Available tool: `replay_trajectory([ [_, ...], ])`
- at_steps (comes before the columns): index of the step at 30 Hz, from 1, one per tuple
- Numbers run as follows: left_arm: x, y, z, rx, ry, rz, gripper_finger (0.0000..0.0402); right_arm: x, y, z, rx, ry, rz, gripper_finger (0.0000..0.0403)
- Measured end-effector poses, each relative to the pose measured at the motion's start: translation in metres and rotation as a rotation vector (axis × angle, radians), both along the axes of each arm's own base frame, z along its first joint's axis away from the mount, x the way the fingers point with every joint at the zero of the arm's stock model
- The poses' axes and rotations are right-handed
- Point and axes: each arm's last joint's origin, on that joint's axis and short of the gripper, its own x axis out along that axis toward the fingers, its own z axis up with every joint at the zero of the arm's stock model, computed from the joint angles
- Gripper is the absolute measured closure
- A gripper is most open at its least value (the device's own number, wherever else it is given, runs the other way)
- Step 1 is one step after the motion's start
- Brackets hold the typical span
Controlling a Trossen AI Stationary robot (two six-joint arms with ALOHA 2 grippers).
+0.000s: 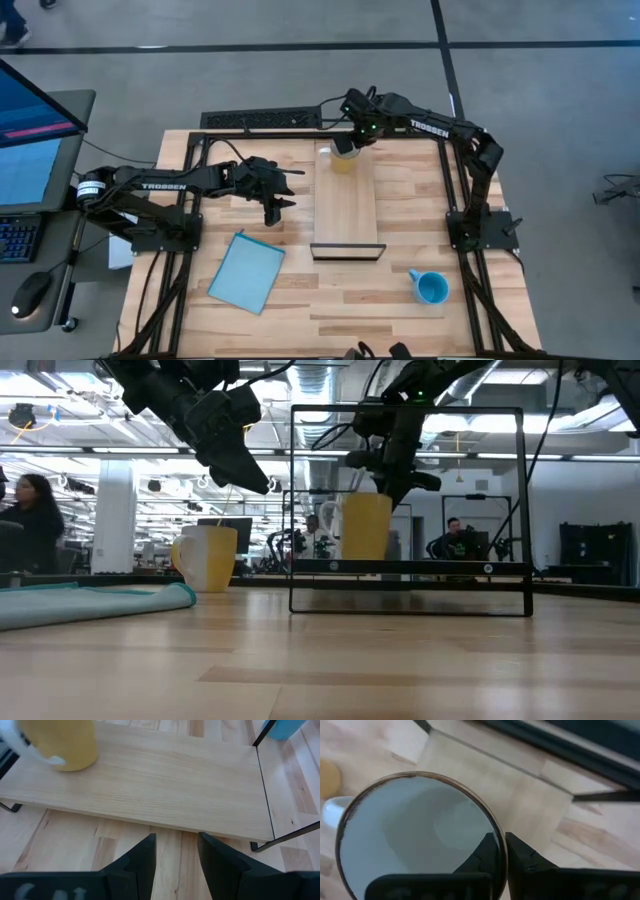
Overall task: Stack small to large cups/mugs on shelf
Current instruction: Put the yellow mug on the shelf
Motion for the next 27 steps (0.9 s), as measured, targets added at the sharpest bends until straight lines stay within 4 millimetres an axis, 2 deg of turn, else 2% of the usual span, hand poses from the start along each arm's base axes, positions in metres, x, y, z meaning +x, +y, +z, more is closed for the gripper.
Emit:
replay_trajectory([
  [16, 0.0000, 0.0000, 0.0000, 0.000, 0.000, 0.000, 0.0267, -0.0007, 0.0016, -0.0003, 0.007, 0.013, 0.008, 0.0342],
  [27, -0.0014, -0.0003, -0.0017, -0.005, 0.022, 0.000, 0.0267, -0.0009, 0.0017, 0.0001, 0.006, 0.012, 0.010, 0.0339],
])
